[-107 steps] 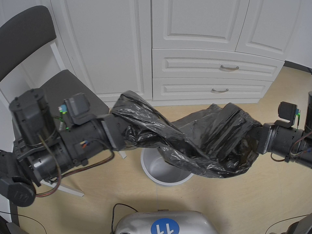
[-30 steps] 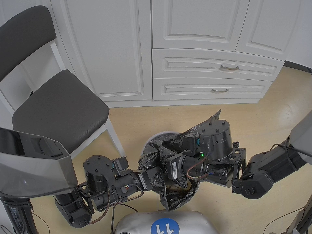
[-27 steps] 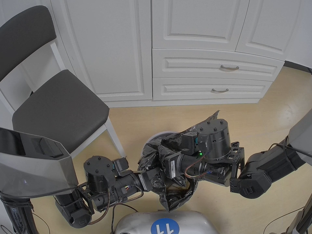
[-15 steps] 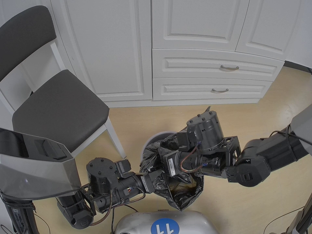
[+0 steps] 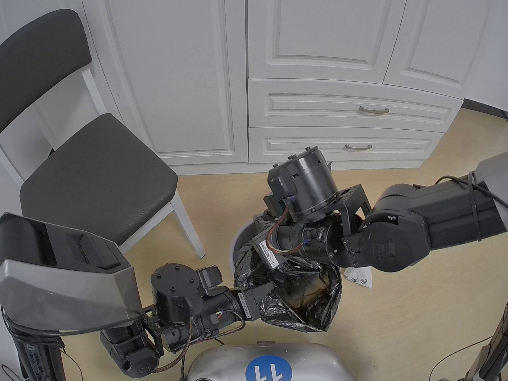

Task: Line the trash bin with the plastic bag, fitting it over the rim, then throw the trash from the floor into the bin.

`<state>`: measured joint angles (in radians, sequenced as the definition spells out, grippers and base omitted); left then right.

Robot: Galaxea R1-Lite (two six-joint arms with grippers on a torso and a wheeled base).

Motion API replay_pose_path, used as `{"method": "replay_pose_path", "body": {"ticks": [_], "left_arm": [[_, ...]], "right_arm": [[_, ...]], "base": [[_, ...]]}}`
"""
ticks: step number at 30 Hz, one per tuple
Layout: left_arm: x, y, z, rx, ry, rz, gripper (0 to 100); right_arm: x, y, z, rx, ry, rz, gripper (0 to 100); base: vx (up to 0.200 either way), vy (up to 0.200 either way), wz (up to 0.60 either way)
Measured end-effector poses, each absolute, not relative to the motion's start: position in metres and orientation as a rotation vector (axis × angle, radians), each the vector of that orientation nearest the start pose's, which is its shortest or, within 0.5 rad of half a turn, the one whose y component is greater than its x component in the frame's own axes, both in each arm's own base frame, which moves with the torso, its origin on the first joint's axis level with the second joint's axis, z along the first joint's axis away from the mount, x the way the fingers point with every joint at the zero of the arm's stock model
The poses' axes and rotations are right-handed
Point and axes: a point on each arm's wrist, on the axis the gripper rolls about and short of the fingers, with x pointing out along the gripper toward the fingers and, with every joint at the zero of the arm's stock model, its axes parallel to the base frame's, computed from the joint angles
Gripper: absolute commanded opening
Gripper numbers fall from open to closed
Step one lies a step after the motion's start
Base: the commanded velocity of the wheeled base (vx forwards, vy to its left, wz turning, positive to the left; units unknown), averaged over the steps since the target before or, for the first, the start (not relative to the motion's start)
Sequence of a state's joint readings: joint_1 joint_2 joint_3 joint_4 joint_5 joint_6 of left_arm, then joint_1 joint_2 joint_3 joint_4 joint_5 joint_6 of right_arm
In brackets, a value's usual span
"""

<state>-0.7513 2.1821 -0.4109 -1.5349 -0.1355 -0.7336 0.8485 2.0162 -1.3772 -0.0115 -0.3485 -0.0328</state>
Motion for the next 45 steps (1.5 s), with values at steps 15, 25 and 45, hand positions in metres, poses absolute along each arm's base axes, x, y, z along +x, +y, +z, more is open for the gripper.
{"method": "replay_pose_path", "body": {"ticks": [15, 25, 45], "left_arm": [[0.227, -0.218, 0.036, -0.639, 0.541, -0.750, 100], [0.238, -0.226, 0.036, -0.672, 0.501, -0.701, 100], [0.258, -0.236, 0.023, -0.693, 0.435, -0.589, 100]], "right_arm": [[0.269, 0.312, 0.148, -0.407, 0.543, 0.494, 0], [0.266, 0.332, 0.148, -0.368, 0.560, 0.501, 0], [0.267, 0.344, 0.141, -0.347, 0.602, 0.495, 0]], "base": [[0.000, 0.000, 0.00], [0.000, 0.000, 0.00], [0.000, 0.000, 0.00]]}}
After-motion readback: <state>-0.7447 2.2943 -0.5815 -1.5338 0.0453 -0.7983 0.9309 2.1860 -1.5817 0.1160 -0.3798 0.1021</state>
